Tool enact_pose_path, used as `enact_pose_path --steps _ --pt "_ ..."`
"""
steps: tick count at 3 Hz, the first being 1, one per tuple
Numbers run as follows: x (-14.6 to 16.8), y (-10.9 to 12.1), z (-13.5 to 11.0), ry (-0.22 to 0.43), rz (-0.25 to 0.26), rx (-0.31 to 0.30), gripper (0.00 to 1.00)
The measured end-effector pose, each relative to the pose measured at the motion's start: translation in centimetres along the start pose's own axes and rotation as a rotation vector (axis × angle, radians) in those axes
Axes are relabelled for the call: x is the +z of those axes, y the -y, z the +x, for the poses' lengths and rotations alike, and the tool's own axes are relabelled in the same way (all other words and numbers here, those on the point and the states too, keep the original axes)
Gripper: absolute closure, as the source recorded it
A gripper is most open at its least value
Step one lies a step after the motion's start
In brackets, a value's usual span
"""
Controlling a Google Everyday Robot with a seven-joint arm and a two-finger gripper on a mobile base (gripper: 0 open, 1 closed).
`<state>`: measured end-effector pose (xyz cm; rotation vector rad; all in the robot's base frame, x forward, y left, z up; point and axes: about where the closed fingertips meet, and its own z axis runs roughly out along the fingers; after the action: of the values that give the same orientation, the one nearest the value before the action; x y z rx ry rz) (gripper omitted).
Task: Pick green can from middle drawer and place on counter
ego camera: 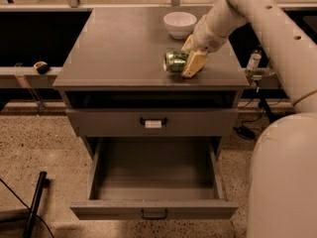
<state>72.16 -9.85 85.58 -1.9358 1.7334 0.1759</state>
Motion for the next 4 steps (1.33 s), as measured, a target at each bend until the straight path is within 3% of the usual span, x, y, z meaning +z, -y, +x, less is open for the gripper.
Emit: enact_pose_path --steps 3,4 --pt "0.25 -0.05 -0.08 0.003 -0.003 -0.001 0.17" --pt "0.25 -0.05 -0.08 0.003 -0.003 -0.001 0.0"
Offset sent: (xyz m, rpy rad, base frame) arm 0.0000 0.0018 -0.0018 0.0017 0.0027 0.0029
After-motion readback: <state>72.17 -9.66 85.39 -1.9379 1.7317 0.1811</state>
